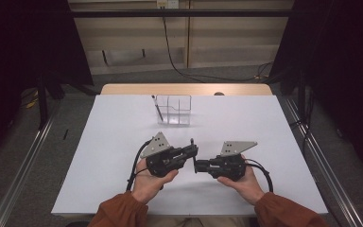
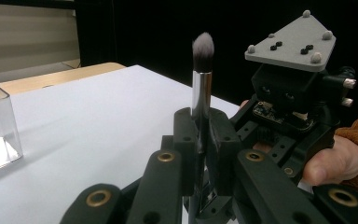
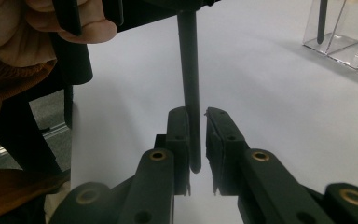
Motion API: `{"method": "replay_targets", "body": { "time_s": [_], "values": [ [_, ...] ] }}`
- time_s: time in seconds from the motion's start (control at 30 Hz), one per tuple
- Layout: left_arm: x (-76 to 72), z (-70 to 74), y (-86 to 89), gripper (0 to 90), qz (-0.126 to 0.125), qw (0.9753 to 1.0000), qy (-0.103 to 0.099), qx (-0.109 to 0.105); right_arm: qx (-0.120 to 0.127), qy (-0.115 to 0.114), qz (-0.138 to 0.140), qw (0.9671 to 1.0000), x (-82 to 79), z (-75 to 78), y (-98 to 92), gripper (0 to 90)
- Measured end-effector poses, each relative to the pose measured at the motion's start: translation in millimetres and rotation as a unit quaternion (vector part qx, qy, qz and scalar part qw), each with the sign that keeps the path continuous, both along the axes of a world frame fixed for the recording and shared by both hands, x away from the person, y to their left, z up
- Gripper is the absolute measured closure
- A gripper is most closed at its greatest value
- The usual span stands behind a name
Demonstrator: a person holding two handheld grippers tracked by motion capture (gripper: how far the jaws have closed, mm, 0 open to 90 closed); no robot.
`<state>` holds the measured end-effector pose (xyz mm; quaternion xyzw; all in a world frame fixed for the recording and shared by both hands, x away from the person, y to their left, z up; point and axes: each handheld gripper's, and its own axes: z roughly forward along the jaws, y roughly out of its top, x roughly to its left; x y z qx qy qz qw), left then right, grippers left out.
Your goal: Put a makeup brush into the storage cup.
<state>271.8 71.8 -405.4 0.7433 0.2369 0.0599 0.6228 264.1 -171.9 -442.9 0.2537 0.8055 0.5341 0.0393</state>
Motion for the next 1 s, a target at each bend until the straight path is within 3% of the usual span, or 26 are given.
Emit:
{"method": "replay_targets", "body": {
  "time_s": [0.23,0.67,0.83,1.0],
  "values": [
    [1.4,0.1,1.9,83.9,0.006,1.0,0.0,0.001,0.002,0.003,-0.003,1.0,0.1,0.3,-0.8,64.3],
    [3.8,0.4,7.4,83.9,0.015,0.9999,-0.004,0.002,0.018,-0.003,-0.035,0.9992,1.5,4.1,-6.5,20.7],
    [5.3,0.9,9.9,83.9,0.019,0.9998,-0.003,0.002,0.025,-0.003,-0.054,0.9982,2.6,5.4,-9.8,10.4],
    [6.7,1.5,15.7,83.9,0.024,0.9997,-0.003,0.003,0.026,-0.014,-0.054,0.9981,2.4,7.1,-13.6,3.2]
  ]
}}
